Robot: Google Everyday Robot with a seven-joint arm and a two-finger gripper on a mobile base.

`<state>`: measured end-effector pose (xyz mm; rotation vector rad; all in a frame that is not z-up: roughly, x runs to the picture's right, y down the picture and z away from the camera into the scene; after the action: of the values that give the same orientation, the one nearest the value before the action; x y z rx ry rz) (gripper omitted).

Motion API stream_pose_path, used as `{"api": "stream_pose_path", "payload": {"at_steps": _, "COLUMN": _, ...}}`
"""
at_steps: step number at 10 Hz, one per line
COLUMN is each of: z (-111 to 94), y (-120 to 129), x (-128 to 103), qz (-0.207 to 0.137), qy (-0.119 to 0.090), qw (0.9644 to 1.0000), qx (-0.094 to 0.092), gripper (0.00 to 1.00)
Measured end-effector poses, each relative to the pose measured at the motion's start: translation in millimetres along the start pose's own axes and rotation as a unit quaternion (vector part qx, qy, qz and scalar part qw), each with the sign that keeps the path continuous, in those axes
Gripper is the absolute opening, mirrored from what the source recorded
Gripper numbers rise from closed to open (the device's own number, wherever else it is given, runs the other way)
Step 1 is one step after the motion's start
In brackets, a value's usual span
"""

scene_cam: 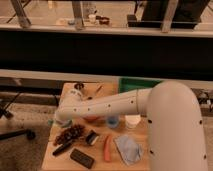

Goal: Place sponge in tray

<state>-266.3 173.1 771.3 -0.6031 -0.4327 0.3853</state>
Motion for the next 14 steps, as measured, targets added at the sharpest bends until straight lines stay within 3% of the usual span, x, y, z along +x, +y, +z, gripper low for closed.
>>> {"api": "stream_pose_path", "payload": {"at_steps": 8, "z": -40.8, "y": 26.3, "x": -16.0, "qz": -0.025, "qy": -0.022, "qw": 0.9994, "qx": -0.011, "gripper": 0.0}}
{"api": "stream_pose_path", "payload": {"at_steps": 14, "z": -71.4, "y": 18.1, "x": -12.8, "qz": -0.033, "qy": -0.026, "qw": 0.9991, "qx": 0.007, "gripper": 0.0}}
